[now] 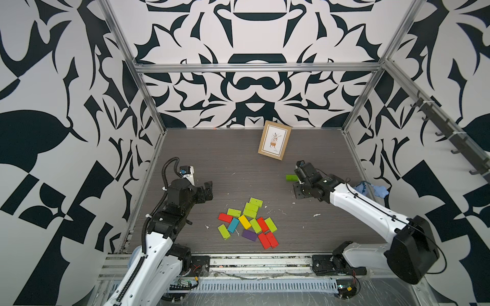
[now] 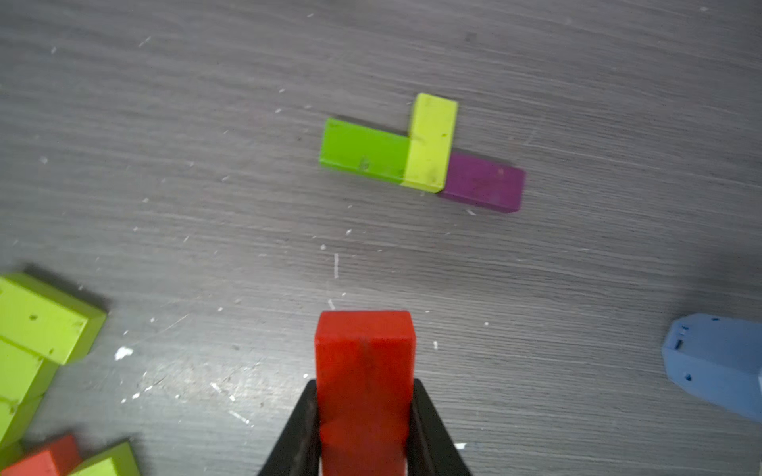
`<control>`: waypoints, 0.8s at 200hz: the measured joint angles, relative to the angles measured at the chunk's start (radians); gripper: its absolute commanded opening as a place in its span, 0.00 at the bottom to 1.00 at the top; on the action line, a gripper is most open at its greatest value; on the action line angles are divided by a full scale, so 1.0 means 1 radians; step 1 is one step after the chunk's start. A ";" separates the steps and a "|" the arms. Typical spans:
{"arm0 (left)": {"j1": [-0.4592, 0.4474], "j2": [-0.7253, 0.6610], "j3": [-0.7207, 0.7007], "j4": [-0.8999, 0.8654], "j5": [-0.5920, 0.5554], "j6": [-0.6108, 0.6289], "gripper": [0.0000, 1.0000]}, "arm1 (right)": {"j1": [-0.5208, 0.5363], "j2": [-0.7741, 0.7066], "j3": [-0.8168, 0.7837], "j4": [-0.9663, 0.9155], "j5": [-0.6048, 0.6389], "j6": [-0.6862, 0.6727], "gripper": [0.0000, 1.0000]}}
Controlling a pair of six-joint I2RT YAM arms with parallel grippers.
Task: Assemble the letter t with building blocks
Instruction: Assemble the building block at the center of the board.
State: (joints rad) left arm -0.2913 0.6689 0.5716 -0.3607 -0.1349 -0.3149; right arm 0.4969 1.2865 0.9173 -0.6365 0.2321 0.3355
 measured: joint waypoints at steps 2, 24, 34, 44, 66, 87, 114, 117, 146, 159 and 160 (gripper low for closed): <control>0.000 0.000 0.000 0.000 0.000 0.000 1.00 | -0.009 -0.001 0.000 0.000 -0.002 0.000 0.00; 0.000 0.000 0.000 0.000 0.000 0.000 1.00 | -0.072 -0.003 0.002 -0.005 -0.024 -0.006 0.00; 0.000 0.001 0.000 0.000 0.000 0.000 1.00 | -0.085 -0.002 0.002 -0.006 -0.031 -0.013 0.00; 0.000 0.002 0.000 0.000 0.000 0.000 1.00 | -0.099 0.005 0.006 -0.009 -0.029 -0.020 0.00; 0.000 0.007 0.000 0.001 0.000 0.000 1.00 | -0.132 0.047 0.019 -0.005 -0.034 -0.026 0.00; 0.000 0.013 0.000 0.000 0.001 0.000 1.00 | -0.175 0.112 0.038 0.000 -0.084 -0.033 0.00; 0.000 0.013 0.001 0.000 0.000 0.001 1.00 | -0.203 0.205 0.062 0.015 -0.120 -0.043 0.00; 0.000 0.013 0.002 0.000 0.000 0.001 1.00 | -0.203 0.217 0.065 0.016 -0.124 -0.043 0.00; 0.000 0.010 0.004 0.000 0.000 0.001 1.00 | -0.206 0.309 0.098 0.019 -0.148 -0.050 0.00; 0.000 0.010 0.004 0.000 0.000 0.001 1.00 | -0.208 0.344 0.116 0.019 -0.155 -0.051 0.00; 0.000 0.010 0.004 0.000 0.000 0.001 1.00 | -0.208 0.348 0.118 0.019 -0.155 -0.051 0.00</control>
State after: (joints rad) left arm -0.2913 0.6792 0.5758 -0.3603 -0.1345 -0.3141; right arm 0.2893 1.6341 1.0351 -0.6170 0.0769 0.2848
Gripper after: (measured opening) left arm 0.998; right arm 0.312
